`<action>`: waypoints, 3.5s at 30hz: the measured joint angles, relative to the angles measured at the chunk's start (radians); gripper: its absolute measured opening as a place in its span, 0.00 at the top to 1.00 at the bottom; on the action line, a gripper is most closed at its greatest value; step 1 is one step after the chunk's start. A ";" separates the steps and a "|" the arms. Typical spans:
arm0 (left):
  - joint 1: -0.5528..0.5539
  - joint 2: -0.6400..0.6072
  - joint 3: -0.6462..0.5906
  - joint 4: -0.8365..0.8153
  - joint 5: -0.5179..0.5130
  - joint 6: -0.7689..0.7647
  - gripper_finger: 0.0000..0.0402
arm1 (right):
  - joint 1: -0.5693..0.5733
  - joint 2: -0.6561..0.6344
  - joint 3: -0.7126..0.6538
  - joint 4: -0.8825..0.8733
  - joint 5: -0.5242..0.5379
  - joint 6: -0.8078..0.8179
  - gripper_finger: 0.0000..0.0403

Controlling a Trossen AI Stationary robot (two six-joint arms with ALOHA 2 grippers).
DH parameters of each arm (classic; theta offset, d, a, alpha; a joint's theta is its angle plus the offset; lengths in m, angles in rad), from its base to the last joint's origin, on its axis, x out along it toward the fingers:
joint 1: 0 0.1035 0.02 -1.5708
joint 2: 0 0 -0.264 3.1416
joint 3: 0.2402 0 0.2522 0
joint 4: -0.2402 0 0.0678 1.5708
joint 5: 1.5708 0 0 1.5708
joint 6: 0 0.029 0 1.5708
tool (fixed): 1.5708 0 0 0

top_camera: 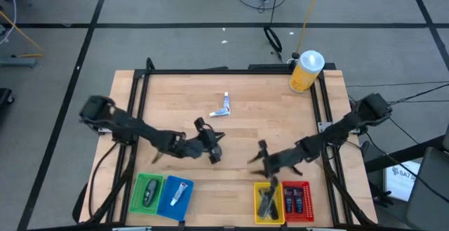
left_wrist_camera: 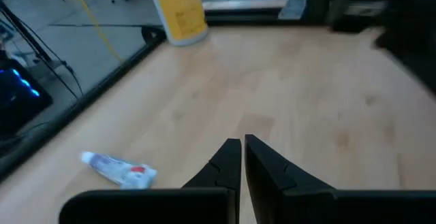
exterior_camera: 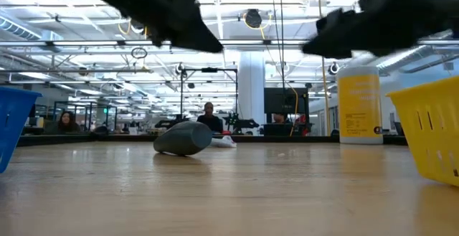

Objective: Pick & Place Travel size toiletries
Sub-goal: Put the white toothpaste into the blue bin, then put the black deodorant into the green bin

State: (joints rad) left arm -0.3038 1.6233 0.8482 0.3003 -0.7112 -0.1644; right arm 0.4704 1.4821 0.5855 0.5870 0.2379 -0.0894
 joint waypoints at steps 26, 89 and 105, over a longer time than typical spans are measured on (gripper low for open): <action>0.512 0.154 0.001 -0.122 0.538 0.030 0.38 | -0.378 0.596 -0.042 0.722 0.182 0.150 0.61; -0.439 -0.237 0.063 -0.924 0.065 -1.585 0.38 | -0.393 0.588 0.004 0.917 0.098 -0.015 0.61; 0.150 -0.179 -0.009 -0.564 0.606 0.003 0.32 | -0.392 0.588 -0.028 0.934 0.233 -0.015 0.61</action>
State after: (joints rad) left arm -0.1539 1.4441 0.8394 -0.2640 -0.1055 -0.1611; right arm 0.0788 2.0705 0.5571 1.5209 0.4706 -0.1045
